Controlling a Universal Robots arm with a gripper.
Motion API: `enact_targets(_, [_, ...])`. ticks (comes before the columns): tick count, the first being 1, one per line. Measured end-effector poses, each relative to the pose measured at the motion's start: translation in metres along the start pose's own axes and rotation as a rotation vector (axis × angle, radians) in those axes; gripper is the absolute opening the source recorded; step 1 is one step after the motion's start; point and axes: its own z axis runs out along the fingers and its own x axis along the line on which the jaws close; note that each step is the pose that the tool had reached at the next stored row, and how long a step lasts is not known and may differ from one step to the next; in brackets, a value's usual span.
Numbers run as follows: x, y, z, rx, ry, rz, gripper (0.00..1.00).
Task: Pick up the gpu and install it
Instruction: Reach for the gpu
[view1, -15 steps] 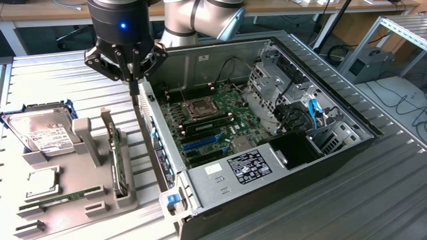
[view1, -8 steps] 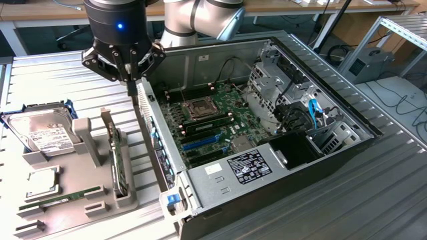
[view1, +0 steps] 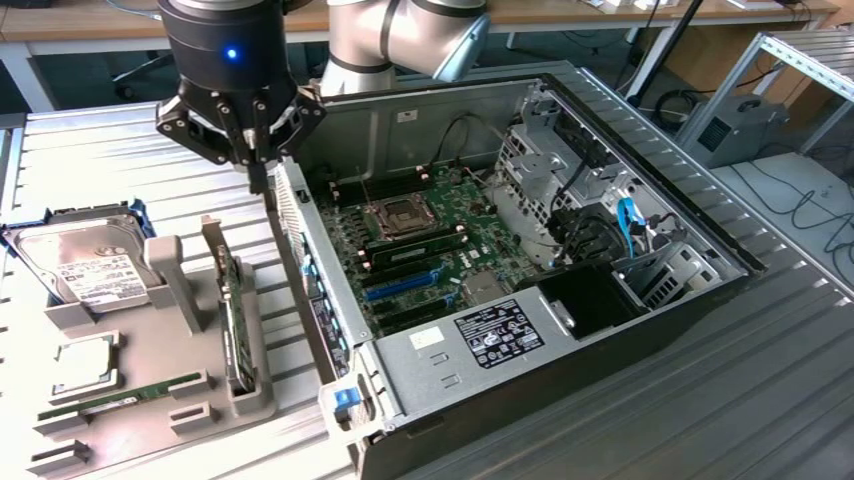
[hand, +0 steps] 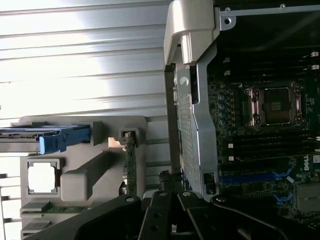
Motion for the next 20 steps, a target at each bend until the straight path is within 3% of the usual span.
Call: enact_targets(20, [0.012,-0.001,0.0009,0.0,0.0,0.0,0.11])
